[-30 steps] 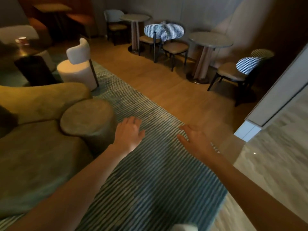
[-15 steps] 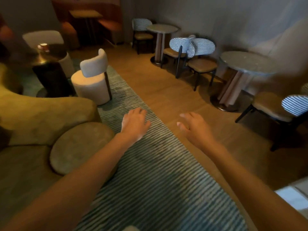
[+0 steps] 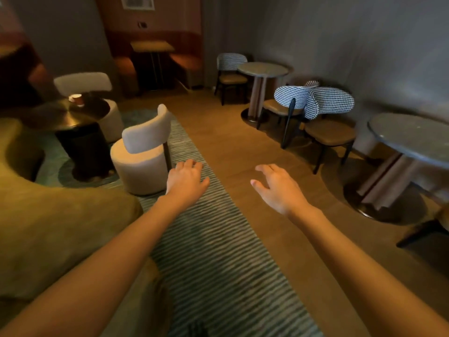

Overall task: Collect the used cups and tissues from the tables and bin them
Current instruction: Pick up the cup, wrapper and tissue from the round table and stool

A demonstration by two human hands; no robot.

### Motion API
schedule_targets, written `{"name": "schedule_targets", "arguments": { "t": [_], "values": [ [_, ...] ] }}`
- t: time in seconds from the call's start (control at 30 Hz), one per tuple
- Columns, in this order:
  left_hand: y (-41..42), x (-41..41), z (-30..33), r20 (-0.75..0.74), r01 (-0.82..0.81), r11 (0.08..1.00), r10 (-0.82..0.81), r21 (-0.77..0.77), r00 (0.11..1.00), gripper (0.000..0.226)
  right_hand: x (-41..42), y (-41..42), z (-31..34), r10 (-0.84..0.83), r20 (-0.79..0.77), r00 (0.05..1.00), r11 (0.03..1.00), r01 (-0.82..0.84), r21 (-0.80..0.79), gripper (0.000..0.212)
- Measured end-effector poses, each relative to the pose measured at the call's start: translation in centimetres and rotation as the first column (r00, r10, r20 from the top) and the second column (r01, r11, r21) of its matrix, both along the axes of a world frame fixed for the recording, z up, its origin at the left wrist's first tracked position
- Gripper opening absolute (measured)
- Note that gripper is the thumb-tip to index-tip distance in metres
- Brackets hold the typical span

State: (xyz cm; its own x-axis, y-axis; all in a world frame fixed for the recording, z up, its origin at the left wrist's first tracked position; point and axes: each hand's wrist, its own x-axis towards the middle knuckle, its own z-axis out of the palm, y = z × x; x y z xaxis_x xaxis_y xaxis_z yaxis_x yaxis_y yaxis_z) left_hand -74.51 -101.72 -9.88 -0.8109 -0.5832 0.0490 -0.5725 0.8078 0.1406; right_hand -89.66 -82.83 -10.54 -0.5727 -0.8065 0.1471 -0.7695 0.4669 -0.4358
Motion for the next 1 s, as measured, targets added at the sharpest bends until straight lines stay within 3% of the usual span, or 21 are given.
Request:
{"name": "schedule_targets", "arguments": {
  "t": [0.3,0.5,0.7,0.83,1.0],
  "values": [
    [-10.7,-26.2,-2.2,0.003,0.083,0.996,-0.083,-0.030,0.997,0.051,-23.4,-9.4,-3.4,-0.125,-0.037,0.991,0.992,0.125,-0.008,0.047],
    [-19.5,-43.2,-0.4,-0.012,0.053,0.998,-0.054,-0.044,0.998,0.051,-42.0,-18.9,-1.1,-0.142,-0.076,0.987,0.990,0.140,-0.022,0.047],
    [-32.4,-50.9,-1.6,0.041,-0.085,0.996,0.086,-0.018,0.995,0.053,-53.4,-33.6,-2.7,0.021,-0.021,1.000,1.000,-0.021,-0.007,0.048],
    [-40.6,-55.6,-4.6,0.104,-0.161,0.986,0.156,0.043,0.982,0.053,-59.6,-44.0,-6.9,0.132,0.046,0.990,0.984,-0.136,0.116,0.050],
    [-52.6,-60.8,-5.9,0.087,-0.249,0.966,0.243,0.070,0.966,0.053,-67.3,-58.7,-7.2,0.171,0.045,0.984,0.971,-0.176,0.163,0.052]
  ]
}}
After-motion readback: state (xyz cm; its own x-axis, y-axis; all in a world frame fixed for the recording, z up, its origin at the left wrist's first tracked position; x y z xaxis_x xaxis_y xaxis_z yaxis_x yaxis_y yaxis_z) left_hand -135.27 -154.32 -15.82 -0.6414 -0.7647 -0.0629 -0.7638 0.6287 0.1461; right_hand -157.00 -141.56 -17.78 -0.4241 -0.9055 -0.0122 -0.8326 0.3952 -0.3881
